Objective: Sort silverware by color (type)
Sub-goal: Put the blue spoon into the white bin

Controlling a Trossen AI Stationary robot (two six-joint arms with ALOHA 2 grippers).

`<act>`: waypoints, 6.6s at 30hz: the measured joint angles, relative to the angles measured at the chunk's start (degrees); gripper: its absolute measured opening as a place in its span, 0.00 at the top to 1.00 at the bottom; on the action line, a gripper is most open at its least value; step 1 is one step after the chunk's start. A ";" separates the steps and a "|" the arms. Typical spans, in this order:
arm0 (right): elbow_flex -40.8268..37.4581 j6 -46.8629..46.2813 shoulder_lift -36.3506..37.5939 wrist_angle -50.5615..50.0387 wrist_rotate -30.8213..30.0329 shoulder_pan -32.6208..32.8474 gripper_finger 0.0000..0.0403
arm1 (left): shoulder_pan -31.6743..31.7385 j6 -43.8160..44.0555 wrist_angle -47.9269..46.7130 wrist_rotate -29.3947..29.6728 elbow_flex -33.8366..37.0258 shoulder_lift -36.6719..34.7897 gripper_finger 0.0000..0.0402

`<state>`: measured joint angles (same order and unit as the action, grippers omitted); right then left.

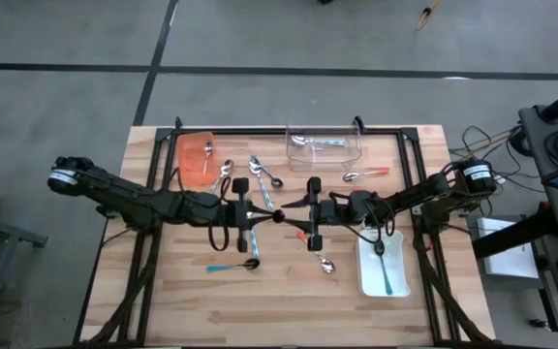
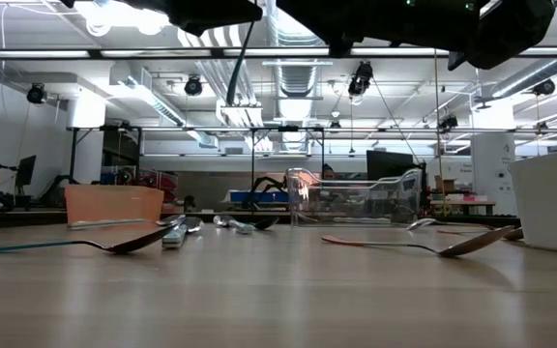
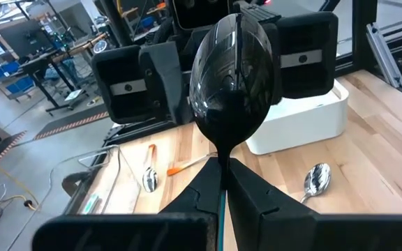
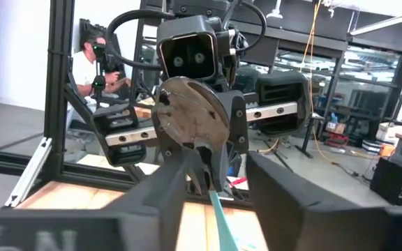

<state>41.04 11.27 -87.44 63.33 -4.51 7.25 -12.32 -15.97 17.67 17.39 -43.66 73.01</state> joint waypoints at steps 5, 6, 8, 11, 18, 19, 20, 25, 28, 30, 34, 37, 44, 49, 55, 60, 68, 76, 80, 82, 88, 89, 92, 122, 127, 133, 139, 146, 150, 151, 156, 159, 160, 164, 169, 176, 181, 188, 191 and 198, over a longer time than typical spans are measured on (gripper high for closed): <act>0.11 -0.20 0.00 -0.03 -0.01 0.00 0.49 | 0.65 0.40 4.94 0.02 -0.02 1.19 1.00; 0.40 -0.21 0.00 -0.07 0.00 0.00 0.48 | 0.76 0.21 6.22 0.04 -0.02 1.86 1.00; 1.29 -0.23 0.00 -0.04 -0.01 0.00 0.48 | 0.89 -0.37 8.47 0.06 -0.02 3.33 1.00; 2.52 0.14 0.00 -0.86 -0.02 0.00 0.48 | 0.96 -0.74 10.78 0.07 -0.09 5.03 1.00; 4.97 1.64 -0.04 -6.69 -0.07 0.00 0.53 | 0.96 -0.51 14.31 0.02 -0.95 6.87 1.00; 5.10 1.72 -0.04 -7.05 -0.07 0.00 0.54 | 0.96 -0.48 14.38 0.02 -1.03 6.95 1.00; 5.24 1.74 -0.04 -7.19 -0.06 0.00 0.55 | 0.96 -0.46 14.27 0.00 -1.00 6.95 1.00; 5.44 1.77 -0.04 -7.17 -0.04 0.00 0.63 | 0.94 -0.46 14.29 0.00 -0.94 6.71 1.00; 5.43 1.72 -0.04 -7.21 -0.04 0.00 0.70 | 0.96 -0.46 14.31 0.00 -0.93 6.66 1.00; 5.42 1.12 -0.04 -7.13 0.00 0.00 0.75 | 0.92 -0.48 14.29 -0.02 -0.90 6.60 1.00; 5.40 0.72 0.00 -6.96 0.00 0.00 0.83 | 0.87 -0.61 14.29 -0.20 -0.87 6.56 0.99; 5.40 0.44 0.01 -6.95 -0.02 0.00 0.84 | 0.90 -0.83 14.29 -0.17 -0.87 6.56 0.99; 5.38 -1.06 0.02 -6.99 -0.02 0.00 0.84 | 0.90 -0.82 14.25 -0.10 -0.85 6.56 1.00; 5.35 -1.77 0.02 -7.04 -0.02 -0.02 0.84 | 0.92 -0.46 14.21 -0.04 -0.83 6.56 1.00; 5.35 -3.85 0.34 -7.81 -0.58 -0.06 0.87 | 0.97 -0.44 13.79 0.42 -0.80 6.56 0.97; 5.35 -3.64 0.46 -8.11 -0.44 -0.15 0.89 | 0.96 0.54 13.72 -0.01 -0.77 6.56 0.93; 5.35 -2.33 0.60 -8.86 -0.42 -0.17 0.98 | 0.96 0.18 13.55 0.11 -0.76 6.56 0.93; 5.38 -3.21 5.16 -19.94 -2.82 -0.40 0.98 | 1.01 0.92 5.48 0.33 -0.81 3.19 0.93; 7.65 -7.47 8.79 -33.39 -5.06 -1.10 0.98 | 1.01 0.83 0.81 0.35 -0.83 0.79 0.94; 10.00 -9.37 9.91 -41.56 -6.84 -1.27 0.98 | 1.00 0.21 -0.57 0.35 -0.85 -0.48 0.94; 18.67 -14.41 10.34 -67.79 -7.51 -1.38 0.97 | 1.03 -0.45 0.88 0.10 -0.85 -2.69 0.94; 19.85 -15.13 10.29 -70.94 -7.50 -1.38 0.97 | 1.04 -0.43 0.88 -0.05 -0.85 -2.87 0.94; 22.46 -17.43 9.99 -77.83 -7.52 -1.38 0.97 | 1.09 0.13 1.33 -0.66 -0.85 -2.85 0.93; 23.21 -19.10 7.72 -80.63 -7.58 -1.38 0.97 | 5.75 1.49 25.87 -6.20 -0.85 15.20 0.62; 23.21 -18.83 7.72 -80.64 -7.58 -1.38 0.97 | 6.26 1.94 27.43 -9.00 -0.85 16.87 0.62; 23.21 -18.80 7.72 -80.63 -7.58 -1.38 0.97 | 7.76 1.84 27.78 -9.05 -1.77 18.10 0.62; 23.19 -18.76 7.72 -81.14 -7.56 -1.38 0.97 | 8.46 1.96 27.77 -10.73 -3.54 20.93 0.70; 23.21 -18.77 7.72 -81.44 -7.21 -1.36 0.97 | 8.39 1.44 27.56 -10.73 -3.48 20.75 0.95; 23.21 -19.09 7.72 -80.90 -7.72 -1.44 0.97 | 8.44 1.62 27.72 -10.17 -3.48 20.44 0.98; 23.21 -19.13 7.72 -80.93 -7.72 -1.44 0.97 | 8.37 1.81 27.56 -10.11 -3.48 20.32 0.99; 23.30 -19.26 7.70 -80.54 -8.96 -1.40 0.96 | 8.04 3.02 27.23 -7.17 -3.48 19.80 0.99; 23.30 -18.73 7.67 -80.80 -9.09 -1.41 0.92 | 7.98 3.82 26.59 -5.95 -3.48 19.74 1.00; 23.30 -18.75 7.67 -81.18 -9.11 -1.39 0.89 | 7.96 3.87 26.18 -5.94 -3.48 19.68 1.00; 23.30 -19.09 7.66 -81.26 -9.32 -1.40 0.77 | 7.45 3.80 25.02 -5.91 -3.48 19.65 1.00; 23.28 -18.24 8.08 -81.42 -11.41 -1.40 0.63 | 7.04 3.63 24.03 -4.40 -3.48 19.04 1.00; 23.23 -18.04 11.05 -81.50 -12.38 -1.41 0.53 | 7.06 3.54 20.15 6.57 -3.45 16.86 1.00; 23.37 -19.21 12.12 -81.49 -17.60 -1.40 0.54 | 7.04 5.91 19.84 15.19 -3.45 15.48 1.00; 22.16 -19.19 8.95 -81.07 -34.68 0.26 0.59 | 7.06 11.77 19.70 18.60 -3.45 13.55 1.00; 22.12 -18.87 7.02 -80.29 -37.51 0.63 0.61 | 7.06 13.32 19.70 19.01 -3.45 13.44 1.00; 22.12 -15.45 3.61 -72.13 -37.09 0.66 0.62 | 7.14 14.75 18.28 24.51 -3.45 13.85 1.00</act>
<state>63.16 -4.18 -83.83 -8.80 -41.60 7.90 -5.18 -1.21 35.95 41.90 -47.11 86.87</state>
